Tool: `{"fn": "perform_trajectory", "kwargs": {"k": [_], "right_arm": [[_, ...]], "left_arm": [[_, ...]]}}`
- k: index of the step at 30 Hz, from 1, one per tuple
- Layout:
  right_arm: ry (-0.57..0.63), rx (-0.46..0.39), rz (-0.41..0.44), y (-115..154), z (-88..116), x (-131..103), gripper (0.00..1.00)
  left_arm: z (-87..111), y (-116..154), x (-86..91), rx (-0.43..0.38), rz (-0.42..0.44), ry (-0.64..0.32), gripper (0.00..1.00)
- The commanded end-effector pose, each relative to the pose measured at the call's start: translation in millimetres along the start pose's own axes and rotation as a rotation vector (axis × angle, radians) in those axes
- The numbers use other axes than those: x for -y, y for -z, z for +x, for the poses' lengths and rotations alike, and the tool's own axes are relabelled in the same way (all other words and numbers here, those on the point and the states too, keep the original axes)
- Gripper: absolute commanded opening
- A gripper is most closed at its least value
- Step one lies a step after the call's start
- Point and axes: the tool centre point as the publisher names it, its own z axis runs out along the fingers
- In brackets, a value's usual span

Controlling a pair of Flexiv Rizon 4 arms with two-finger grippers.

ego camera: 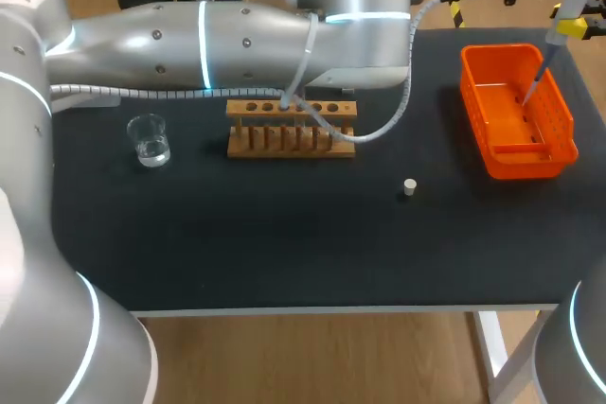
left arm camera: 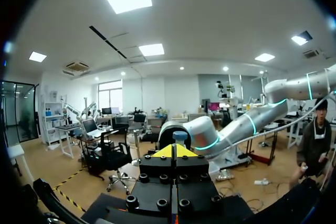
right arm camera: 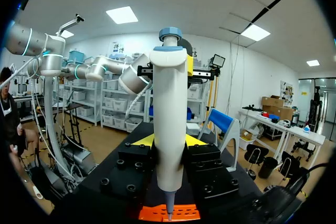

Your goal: Invert the test tube, pick up the pipette, mount the tip to pipette, aspirate from beaker and dispense into the tube, eject the tip, return the pipette, and cap with the stopper.

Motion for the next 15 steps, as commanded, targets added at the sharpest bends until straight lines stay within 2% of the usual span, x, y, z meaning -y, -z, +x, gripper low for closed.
{"fn": "perform_trajectory", "kwargs": {"k": [1,15], "right_arm": [[0.0,0.0,0.003,0.5,0.6,-1.0,0.0],[0.0,0.0,0.003,0.5,0.6,-1.0,0.0]], "left_arm": [[-4.4,-7.8,-1.3,-0.007,-0.004,0.001,0.0],[-4.0,-13.1,-3.9,-0.018,-0.02,0.008,0.0]]}}
